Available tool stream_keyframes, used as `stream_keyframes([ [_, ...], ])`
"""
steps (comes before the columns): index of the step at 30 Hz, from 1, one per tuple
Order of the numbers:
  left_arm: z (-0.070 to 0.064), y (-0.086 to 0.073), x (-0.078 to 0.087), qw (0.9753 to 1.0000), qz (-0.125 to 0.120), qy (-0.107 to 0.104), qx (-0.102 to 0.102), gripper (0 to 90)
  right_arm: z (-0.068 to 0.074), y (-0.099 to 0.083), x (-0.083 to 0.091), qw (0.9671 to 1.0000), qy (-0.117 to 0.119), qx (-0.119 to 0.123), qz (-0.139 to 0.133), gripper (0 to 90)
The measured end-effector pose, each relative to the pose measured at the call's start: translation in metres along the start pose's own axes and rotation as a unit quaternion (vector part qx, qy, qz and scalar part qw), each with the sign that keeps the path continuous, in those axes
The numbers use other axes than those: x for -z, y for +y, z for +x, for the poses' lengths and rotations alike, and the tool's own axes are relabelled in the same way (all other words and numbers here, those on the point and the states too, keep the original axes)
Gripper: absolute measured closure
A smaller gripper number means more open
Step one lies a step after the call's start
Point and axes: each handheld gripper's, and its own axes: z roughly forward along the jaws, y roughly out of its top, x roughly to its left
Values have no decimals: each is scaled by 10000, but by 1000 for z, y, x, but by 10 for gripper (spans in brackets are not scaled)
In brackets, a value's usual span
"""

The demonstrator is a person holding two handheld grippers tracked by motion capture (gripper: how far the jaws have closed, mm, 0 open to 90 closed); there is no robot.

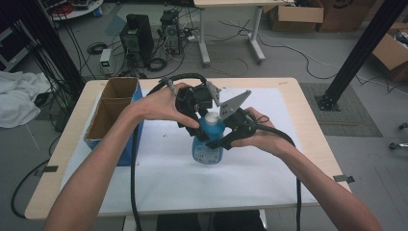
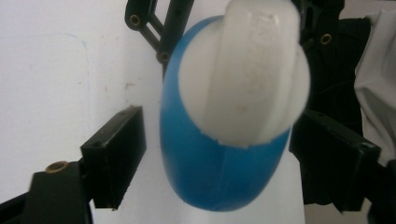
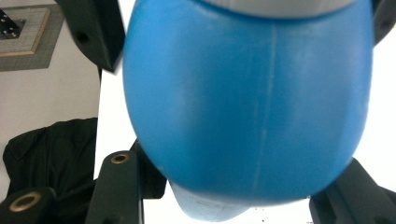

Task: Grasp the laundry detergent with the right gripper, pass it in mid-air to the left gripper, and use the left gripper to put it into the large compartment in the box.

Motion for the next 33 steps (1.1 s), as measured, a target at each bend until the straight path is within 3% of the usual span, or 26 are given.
stream_keyframes([
  [1, 0, 1, -2, 9999, 81, 27, -53, 203, 0, 0, 0, 10000, 4, 2, -15, 471],
  [18, -2, 8, -6, 9998, 80, 40, -165, 274, 1, -2, -1, 10000, -26, 19, -11, 469],
  [33, -3, 5, -10, 10000, 22, 7, -55, 314, 3, -1, -2, 10000, 2, -15, 0, 468],
])
